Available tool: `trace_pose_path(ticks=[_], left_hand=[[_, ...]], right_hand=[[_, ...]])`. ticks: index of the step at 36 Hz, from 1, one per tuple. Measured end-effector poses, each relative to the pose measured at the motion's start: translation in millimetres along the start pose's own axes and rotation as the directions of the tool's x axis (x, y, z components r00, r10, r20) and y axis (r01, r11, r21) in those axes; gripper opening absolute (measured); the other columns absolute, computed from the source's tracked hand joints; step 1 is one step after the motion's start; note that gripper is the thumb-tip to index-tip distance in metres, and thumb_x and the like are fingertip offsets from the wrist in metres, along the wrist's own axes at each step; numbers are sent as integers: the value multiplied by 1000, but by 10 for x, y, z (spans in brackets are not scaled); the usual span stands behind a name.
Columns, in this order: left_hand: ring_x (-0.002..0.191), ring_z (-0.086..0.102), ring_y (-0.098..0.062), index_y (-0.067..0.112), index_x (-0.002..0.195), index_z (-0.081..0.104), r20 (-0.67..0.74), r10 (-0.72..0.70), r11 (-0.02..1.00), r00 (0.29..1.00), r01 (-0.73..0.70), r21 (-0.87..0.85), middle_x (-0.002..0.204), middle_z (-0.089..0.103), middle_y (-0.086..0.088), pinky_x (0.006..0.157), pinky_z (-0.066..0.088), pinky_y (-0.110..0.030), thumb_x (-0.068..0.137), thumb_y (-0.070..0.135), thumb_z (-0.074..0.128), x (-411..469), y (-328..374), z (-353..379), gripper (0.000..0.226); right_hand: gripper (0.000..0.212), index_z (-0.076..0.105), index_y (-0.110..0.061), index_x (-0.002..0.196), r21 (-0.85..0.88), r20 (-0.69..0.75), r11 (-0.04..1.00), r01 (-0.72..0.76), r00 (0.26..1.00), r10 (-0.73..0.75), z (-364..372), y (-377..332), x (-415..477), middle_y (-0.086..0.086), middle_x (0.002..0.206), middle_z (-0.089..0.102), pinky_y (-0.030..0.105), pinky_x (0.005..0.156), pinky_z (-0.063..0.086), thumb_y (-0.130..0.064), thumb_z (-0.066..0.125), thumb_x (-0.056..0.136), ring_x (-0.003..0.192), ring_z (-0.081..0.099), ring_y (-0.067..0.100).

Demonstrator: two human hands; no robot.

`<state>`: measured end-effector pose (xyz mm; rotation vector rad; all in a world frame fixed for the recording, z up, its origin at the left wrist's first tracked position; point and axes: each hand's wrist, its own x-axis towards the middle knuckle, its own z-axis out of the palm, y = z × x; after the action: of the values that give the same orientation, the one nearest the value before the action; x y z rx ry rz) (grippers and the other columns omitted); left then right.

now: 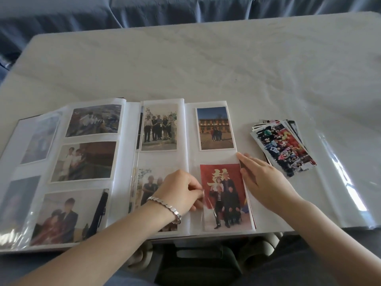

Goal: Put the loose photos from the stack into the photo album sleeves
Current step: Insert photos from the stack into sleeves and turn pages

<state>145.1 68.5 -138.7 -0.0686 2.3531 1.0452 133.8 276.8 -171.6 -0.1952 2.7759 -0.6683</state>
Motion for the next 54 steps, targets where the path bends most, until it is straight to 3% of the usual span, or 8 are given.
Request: trace_pose_path(ticks=[5, 10, 23, 30, 34, 40, 45, 54], left_hand=[[81, 65, -4, 17, 107, 67, -297, 67, 986, 952, -17, 167, 93, 70, 4, 80, 52, -20, 91, 16, 57, -16, -135, -361, 19], [127, 38, -24, 6, 137, 40, -468, 22, 969, 884, 96, 228, 133, 46, -13, 104, 28, -28, 89, 18, 59, 3, -351, -708, 53], [62, 54, -16, 14, 125, 50, -356, -331, 872, 874, 138, -470, 95, 64, -12, 82, 50, -35, 81, 18, 69, 127, -367, -821, 48], [86, 66, -8, 34, 87, 64, -341, -41, 926, 939, -93, -366, 81, 70, 15, 71, 48, -20, 77, 27, 72, 91, -169, -786, 15], [73, 66, -2, 41, 101, 57, -303, 118, 871, 946, -244, -425, 92, 67, 7, 60, 52, -20, 79, 27, 71, 112, 116, -613, 30], [109, 49, 0, 33, 128, 52, -175, 322, 946, 930, -322, 31, 130, 47, 7, 88, 31, 1, 88, 39, 57, 319, 350, -195, 40], [142, 14, -12, 31, 141, 38, -54, 372, 820, 927, -301, 487, 155, 21, 5, 113, 9, -26, 95, 39, 45, 422, 282, -10, 47], [141, 6, 0, 30, 136, 45, 61, 389, 822, 919, -377, 427, 154, 16, 16, 105, 2, -12, 94, 30, 51, 446, 81, -78, 42]], right_hand=[[55, 31, -24, 138, 2, -31, 999, -37, 999, 37, 13, -176, 56, -4, 127, 54, 26, 81, 43, -52, 40, 91, 103, 51, 9], [99, -4, -27, 147, -57, -24, 996, -73, 997, 71, 147, -371, 42, 4, 155, 6, 41, 113, 16, -70, 51, 76, 142, 11, 24], [106, -14, -31, 144, -44, 44, 992, -118, 992, 119, 336, -628, 85, 8, 152, -25, 45, 115, 4, -75, 49, 71, 142, -17, 28], [71, 20, -31, 145, 142, 58, 989, -29, 998, 21, 54, -389, -4, -7, 155, 5, 40, 112, 28, -49, 55, 86, 140, 18, 19], [42, 51, -25, 130, 157, -142, 988, 9, 990, 14, -174, -213, -58, -7, 145, 37, 28, 103, 32, -32, 58, 90, 131, 37, 13], [42, 55, -13, 129, 2, -257, 992, -125, 959, 122, -386, 147, -54, 4, 145, 41, 32, 105, 32, -23, 61, 89, 133, 38, 23], [61, 45, -11, 136, -131, -184, 956, -262, 954, 236, -389, 358, -67, 4, 145, 38, 38, 105, 33, -44, 59, 87, 133, 35, 24], [48, 51, -16, 129, -323, -188, 925, -199, 972, 144, -422, 366, -42, -1, 132, 54, 27, 95, 39, -47, 44, 92, 118, 51, 18]])
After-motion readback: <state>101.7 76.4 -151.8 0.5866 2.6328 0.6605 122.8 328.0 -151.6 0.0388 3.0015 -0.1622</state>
